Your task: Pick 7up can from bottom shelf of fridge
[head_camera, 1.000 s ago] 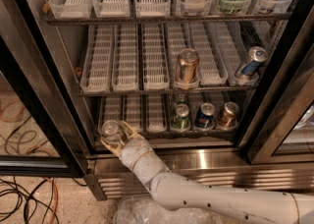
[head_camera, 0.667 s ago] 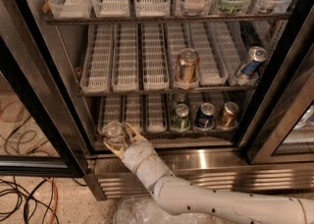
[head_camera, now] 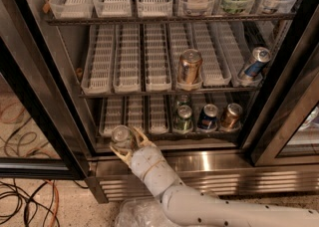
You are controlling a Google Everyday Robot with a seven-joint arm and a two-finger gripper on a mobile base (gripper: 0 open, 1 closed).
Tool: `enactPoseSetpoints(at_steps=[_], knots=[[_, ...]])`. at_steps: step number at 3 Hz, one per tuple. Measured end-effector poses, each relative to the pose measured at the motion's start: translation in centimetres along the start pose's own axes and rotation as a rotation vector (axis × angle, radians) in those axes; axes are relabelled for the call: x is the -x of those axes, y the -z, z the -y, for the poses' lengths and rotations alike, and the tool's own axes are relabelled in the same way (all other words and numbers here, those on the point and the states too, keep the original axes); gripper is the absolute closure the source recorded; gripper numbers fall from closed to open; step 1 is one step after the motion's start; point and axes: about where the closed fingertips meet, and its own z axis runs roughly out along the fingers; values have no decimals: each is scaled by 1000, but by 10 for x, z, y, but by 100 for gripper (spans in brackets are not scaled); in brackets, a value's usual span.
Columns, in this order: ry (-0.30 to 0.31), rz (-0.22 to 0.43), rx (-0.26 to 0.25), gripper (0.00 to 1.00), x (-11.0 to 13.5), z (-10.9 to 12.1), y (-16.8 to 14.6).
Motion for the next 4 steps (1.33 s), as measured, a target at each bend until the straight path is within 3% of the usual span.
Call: enactPoseSetpoints(at_steps=[1,4], knots=[[-18,-27,8,100,7,3,18],[-140,-122,109,100,19,0,64]])
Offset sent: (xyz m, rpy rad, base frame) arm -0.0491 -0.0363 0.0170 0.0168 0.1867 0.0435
